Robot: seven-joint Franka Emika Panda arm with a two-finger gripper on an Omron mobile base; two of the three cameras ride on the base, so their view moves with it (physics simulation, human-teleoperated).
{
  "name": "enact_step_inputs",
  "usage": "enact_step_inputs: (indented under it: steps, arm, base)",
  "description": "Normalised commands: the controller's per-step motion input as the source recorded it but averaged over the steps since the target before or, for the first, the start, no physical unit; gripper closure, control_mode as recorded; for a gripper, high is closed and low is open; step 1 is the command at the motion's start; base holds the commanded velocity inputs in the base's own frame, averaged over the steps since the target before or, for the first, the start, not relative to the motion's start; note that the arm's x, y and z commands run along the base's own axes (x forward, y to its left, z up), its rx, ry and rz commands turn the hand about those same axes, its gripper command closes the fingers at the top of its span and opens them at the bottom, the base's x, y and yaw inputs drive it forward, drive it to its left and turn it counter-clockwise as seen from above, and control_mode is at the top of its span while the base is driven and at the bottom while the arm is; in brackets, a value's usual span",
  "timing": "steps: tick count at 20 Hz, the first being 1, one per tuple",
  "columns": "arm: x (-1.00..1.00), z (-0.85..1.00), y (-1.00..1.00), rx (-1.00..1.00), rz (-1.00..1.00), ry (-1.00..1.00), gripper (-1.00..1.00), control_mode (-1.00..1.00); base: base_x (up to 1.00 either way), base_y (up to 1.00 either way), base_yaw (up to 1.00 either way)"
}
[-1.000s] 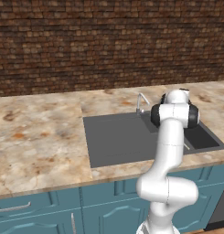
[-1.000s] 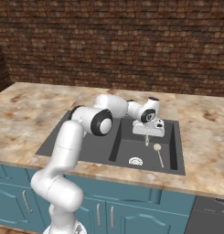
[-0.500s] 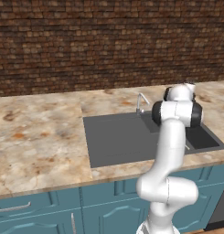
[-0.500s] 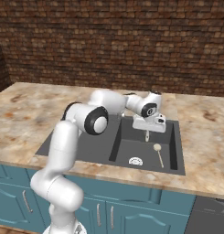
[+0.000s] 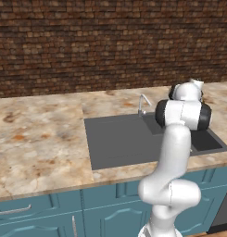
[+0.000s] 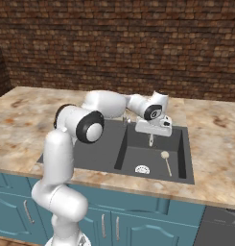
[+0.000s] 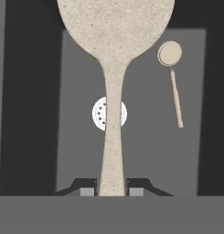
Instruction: Pick up the dish brush and dish brush from the sink, and place them back in the cabinet, and close the cabinet door.
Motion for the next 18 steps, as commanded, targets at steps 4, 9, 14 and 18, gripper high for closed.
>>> enact_step_inputs:
  steps: [4, 9, 14, 18]
  arm:
    - [-0.39, 0.35, 0.28, 0.0, 0.0, -0.09, 1.0, -1.0]
    - [-0.53, 0.45, 0.34, 0.0, 0.0, -0.12, 1.0, -1.0]
    - [-0.46, 0.39, 0.44, 0.0, 0.0, -0.09, 1.0, -1.0]
    - [-0.43, 0.35, 0.43, 0.0, 0.0, -0.05, 1.0, -1.0]
  base:
    - [0.0, 0.0, 0.0]
    - [0.0, 0.0, 0.0]
    - [0.0, 0.0, 0.0]
    - [0.0, 0.0, 0.0]
